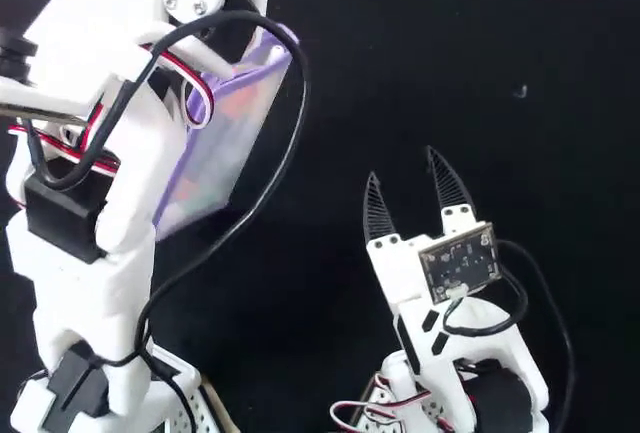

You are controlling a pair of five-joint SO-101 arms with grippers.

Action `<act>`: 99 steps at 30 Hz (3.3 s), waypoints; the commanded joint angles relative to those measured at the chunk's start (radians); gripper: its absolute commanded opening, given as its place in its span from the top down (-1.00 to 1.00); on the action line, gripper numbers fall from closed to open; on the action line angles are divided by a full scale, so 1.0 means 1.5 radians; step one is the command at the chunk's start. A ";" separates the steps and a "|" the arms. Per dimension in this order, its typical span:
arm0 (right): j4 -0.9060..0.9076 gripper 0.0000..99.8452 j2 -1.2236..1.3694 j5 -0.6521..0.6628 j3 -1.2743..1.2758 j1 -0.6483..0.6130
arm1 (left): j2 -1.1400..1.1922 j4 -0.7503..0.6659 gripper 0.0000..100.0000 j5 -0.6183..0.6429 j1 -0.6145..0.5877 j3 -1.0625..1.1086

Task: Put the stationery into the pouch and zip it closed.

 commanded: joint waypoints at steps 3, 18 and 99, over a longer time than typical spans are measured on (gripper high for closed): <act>-0.016 0.54 -0.005 -0.005 0.018 0.006 | -0.003 0.090 0.94 -0.010 0.054 -0.028; -0.040 0.55 -0.051 -0.005 0.014 0.009 | -0.056 0.277 0.94 -0.007 0.082 -0.028; -0.106 0.55 -0.115 0.064 0.180 -0.137 | -0.516 0.164 0.94 0.160 -0.221 0.400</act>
